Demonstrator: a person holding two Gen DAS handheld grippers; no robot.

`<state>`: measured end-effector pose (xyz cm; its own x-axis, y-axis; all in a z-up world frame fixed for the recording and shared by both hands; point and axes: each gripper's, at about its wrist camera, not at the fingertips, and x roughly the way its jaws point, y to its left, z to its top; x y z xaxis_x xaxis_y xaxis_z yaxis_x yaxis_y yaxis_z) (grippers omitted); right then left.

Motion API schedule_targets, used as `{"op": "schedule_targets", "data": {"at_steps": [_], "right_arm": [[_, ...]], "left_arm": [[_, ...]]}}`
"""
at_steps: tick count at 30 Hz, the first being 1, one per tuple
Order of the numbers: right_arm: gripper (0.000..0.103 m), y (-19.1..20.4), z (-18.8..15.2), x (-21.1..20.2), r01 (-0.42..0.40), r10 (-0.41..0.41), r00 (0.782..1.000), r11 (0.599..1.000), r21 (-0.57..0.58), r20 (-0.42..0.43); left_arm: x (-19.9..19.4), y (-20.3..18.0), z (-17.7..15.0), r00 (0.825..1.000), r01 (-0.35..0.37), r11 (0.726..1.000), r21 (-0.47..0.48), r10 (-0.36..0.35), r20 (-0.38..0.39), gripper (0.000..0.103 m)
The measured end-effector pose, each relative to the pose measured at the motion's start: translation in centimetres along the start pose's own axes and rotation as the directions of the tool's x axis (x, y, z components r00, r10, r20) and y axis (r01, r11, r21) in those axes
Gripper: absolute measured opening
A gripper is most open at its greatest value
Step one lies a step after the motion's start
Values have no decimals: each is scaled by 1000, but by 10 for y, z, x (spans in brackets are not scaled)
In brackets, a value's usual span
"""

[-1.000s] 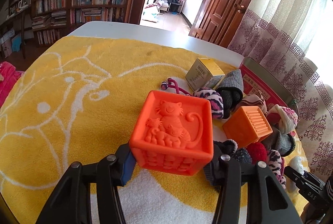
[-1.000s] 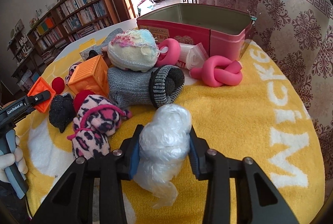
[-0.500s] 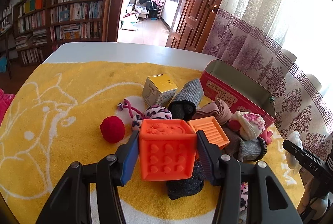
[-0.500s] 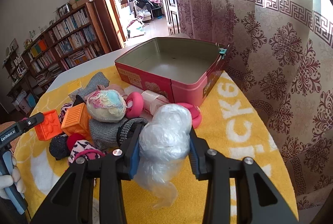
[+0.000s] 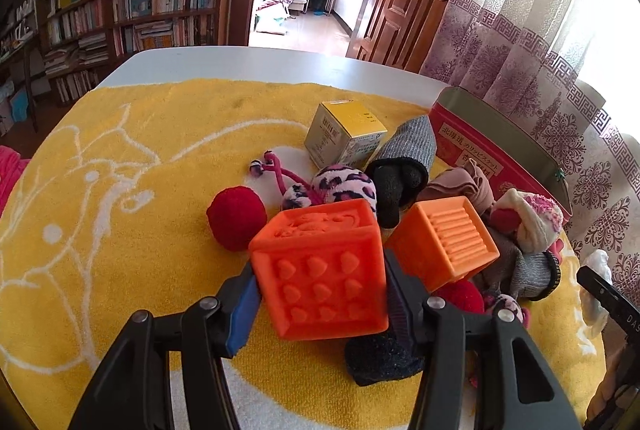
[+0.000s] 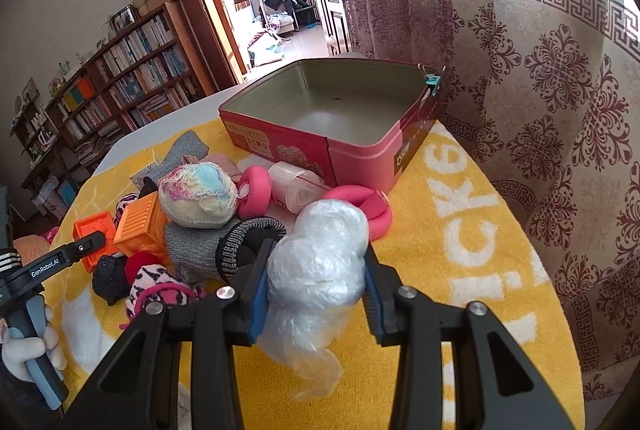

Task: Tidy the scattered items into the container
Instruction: 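Grasp the orange block with the left tool while the right tool grasps the plastic bundle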

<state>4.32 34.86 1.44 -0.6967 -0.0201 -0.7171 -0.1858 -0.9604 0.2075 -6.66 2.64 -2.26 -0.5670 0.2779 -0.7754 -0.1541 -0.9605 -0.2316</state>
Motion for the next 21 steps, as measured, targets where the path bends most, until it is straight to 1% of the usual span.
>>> {"op": "schedule_targets", "data": {"at_steps": [4,10,16,21], "right_arm": [[43,-1,0,-1,2,-2,1000,1000,-4,3],[43,-6,5,-5,14,-14,1000,1000,4,20],[43,-9,21,-8,11,-11,999,1000,5,46],[43,-15,44,-9,15,-15,997,1000,2,76]], "left_arm": [[7,5,-2,999,35,999,-34,-35,-9,56],[-11,3,7,997,57,997,-49,-54,54,55],[-29,-19,29,990,91,996,-9,-89,113,55],[-28,-50,50,985,123,991,46,-127,117,55]]}}
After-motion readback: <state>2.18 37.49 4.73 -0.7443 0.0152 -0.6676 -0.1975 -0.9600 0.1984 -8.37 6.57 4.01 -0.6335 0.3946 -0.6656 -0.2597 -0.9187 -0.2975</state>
